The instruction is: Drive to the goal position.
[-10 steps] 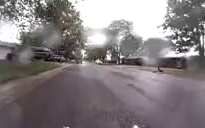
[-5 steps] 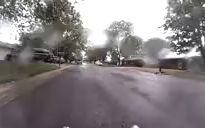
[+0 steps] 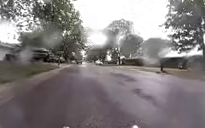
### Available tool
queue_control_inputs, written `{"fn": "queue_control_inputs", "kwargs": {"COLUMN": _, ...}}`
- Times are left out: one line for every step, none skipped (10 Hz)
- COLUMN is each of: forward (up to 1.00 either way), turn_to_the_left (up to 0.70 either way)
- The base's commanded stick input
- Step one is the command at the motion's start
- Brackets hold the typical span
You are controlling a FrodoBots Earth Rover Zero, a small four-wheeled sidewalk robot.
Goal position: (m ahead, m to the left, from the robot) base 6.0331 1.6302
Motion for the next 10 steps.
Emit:
{"fn": "queue_control_inputs", "kwargs": {"forward": 0.5, "turn_to_the_left": 0.04}}
{"fn": "queue_control_inputs", "kwargs": {"forward": 0.5, "turn_to_the_left": -0.01}}
{"fn": "queue_control_inputs", "kwargs": {"forward": 0.5, "turn_to_the_left": -0.01}}
{"fn": "queue_control_inputs", "kwargs": {"forward": 0.5, "turn_to_the_left": -0.01}}
{"fn": "queue_control_inputs", "kwargs": {"forward": 0.5, "turn_to_the_left": -0.01}}
{"fn": "queue_control_inputs", "kwargs": {"forward": 0.5, "turn_to_the_left": -0.01}}
{"fn": "queue_control_inputs", "kwargs": {"forward": 0.5, "turn_to_the_left": -0.01}}
{"fn": "queue_control_inputs", "kwargs": {"forward": 0.5, "turn_to_the_left": -0.01}}
{"fn": "queue_control_inputs", "kwargs": {"forward": 0.5, "turn_to_the_left": -0.01}}
{"fn": "queue_control_inputs", "kwargs": {"forward": 0.5, "turn_to_the_left": -0.01}}
